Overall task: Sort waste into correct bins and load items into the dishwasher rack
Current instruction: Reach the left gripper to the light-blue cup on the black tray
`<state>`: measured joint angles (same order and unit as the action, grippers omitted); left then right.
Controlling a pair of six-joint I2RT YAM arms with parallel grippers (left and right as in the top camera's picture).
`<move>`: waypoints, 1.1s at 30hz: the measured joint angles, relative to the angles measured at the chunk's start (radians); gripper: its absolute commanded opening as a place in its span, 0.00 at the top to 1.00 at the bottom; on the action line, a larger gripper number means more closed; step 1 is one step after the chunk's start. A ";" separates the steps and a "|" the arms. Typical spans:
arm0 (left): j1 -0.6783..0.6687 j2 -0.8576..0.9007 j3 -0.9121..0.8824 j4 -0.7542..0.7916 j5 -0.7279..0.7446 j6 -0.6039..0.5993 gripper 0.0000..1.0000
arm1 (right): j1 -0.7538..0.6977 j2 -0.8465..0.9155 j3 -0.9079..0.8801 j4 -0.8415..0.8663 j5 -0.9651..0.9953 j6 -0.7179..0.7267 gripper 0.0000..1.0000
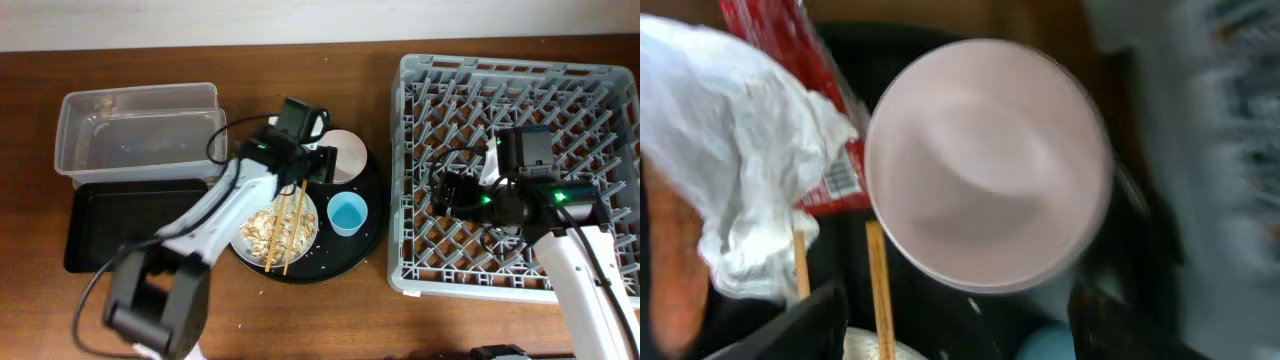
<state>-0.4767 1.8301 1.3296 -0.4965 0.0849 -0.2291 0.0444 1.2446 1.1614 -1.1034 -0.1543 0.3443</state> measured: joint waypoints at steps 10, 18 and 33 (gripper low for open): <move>0.000 0.161 0.000 0.116 -0.093 -0.034 0.24 | 0.000 0.000 0.000 -0.028 0.000 0.001 0.02; 0.002 0.108 0.118 -0.181 -0.082 -0.041 0.05 | 0.000 0.000 0.000 -0.050 0.000 0.000 0.02; -0.264 -0.030 0.068 -0.412 -0.031 -0.058 0.51 | 0.000 0.000 0.000 -0.072 0.000 0.000 0.02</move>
<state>-0.7403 1.8000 1.3975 -0.9081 0.0544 -0.2867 0.0444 1.2446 1.1614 -1.1751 -0.1543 0.3443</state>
